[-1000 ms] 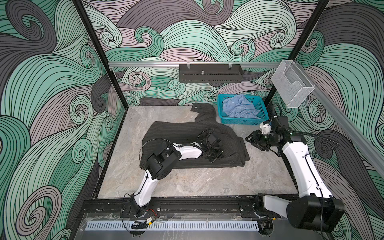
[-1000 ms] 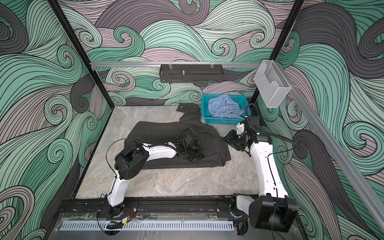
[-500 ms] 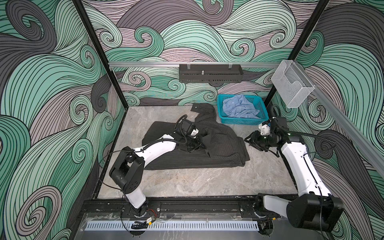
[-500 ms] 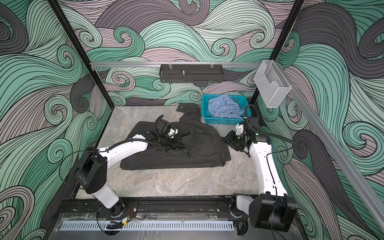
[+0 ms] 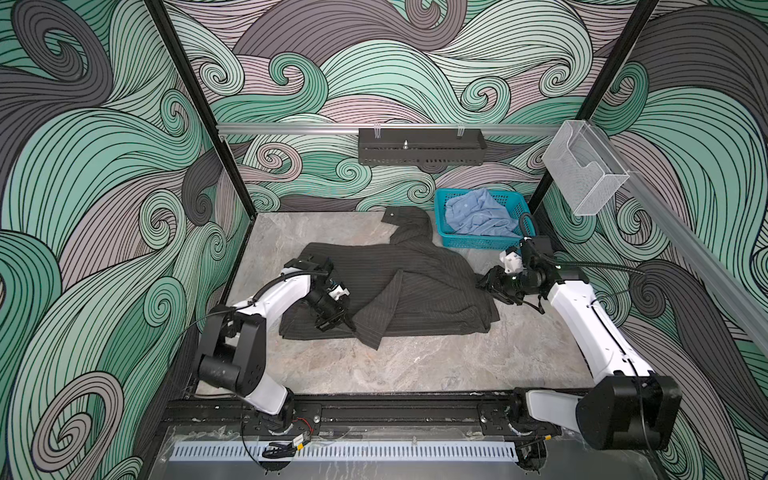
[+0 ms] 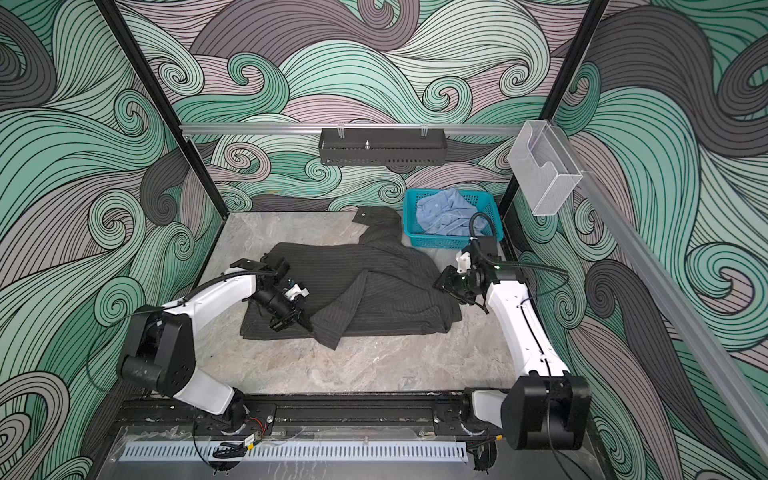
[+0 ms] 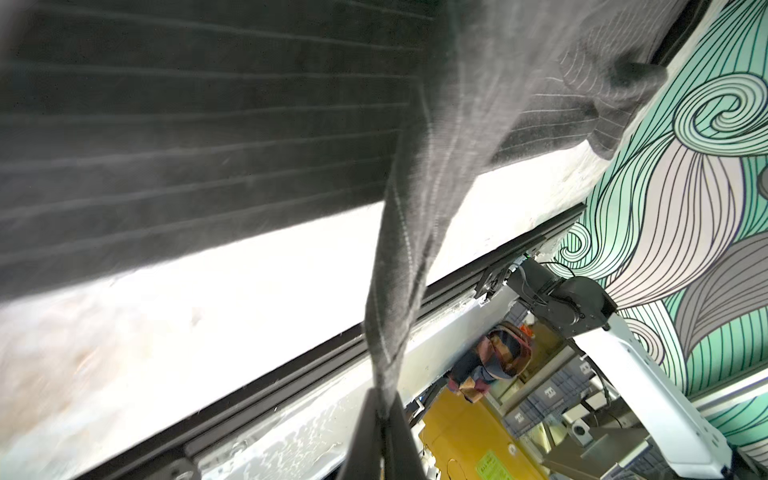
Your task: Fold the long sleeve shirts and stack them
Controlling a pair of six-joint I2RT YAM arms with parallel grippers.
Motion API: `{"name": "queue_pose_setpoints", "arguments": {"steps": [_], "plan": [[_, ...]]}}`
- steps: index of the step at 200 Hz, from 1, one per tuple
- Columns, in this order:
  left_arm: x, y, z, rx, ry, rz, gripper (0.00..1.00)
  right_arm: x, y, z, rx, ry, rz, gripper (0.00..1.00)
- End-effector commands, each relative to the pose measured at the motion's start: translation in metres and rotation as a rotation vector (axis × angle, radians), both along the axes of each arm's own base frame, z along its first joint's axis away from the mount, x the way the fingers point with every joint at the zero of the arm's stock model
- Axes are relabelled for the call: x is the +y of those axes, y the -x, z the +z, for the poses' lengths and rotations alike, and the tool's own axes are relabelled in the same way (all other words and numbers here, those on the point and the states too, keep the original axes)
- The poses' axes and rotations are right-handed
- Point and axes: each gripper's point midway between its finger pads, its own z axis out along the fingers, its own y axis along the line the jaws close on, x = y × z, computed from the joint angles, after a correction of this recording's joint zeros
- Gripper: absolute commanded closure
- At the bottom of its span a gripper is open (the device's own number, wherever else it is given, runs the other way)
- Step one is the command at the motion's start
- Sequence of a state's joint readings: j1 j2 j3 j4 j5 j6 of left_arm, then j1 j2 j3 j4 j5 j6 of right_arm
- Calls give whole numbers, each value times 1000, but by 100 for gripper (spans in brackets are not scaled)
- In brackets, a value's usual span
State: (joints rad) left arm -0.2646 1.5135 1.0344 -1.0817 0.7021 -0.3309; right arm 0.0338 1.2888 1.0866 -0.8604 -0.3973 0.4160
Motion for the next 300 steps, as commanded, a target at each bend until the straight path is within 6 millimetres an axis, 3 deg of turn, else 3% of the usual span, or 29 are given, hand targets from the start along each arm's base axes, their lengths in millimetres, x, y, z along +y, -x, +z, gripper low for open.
{"name": "queue_pose_setpoints", "arguments": {"steps": [1, 23, 45, 60, 82, 103, 118, 151, 187, 214, 252, 300], "plan": [[18, 17, 6, 31, -24, 34, 100, 4, -8, -16, 1, 40, 31, 58], [8, 7, 6, 23, 74, 166, 99, 12, -11, -26, 26, 33, 46, 58], [11, 4, -10, 61, 45, 242, 76, 16, -12, -28, 30, 30, 51, 58], [22, 5, -14, 38, -39, 252, 52, 16, -12, -25, 24, 32, 54, 58], [64, 9, -4, -54, -301, 239, 40, 15, -10, -21, 15, 40, 60, 58], [76, 7, 20, -222, -379, 239, 37, 15, -10, -19, 6, 38, 58, 58], [64, 12, 23, -322, -420, 163, 38, 15, -10, -19, 5, 38, 57, 58], [36, 32, -15, -295, -558, 17, 41, 15, -8, -21, 9, 38, 56, 58], [-6, 31, -38, -337, -610, -88, 33, 14, -6, -19, -3, 47, 57, 58], [-23, 30, -62, -301, -654, -126, 30, 14, -4, -20, -3, 48, 58, 58], [-27, 30, -88, -257, -725, -148, 30, 13, -4, -20, -4, 49, 60, 58], [-36, 23, -98, -261, -785, -181, 32, 13, -3, -20, -4, 51, 62, 58]]}}
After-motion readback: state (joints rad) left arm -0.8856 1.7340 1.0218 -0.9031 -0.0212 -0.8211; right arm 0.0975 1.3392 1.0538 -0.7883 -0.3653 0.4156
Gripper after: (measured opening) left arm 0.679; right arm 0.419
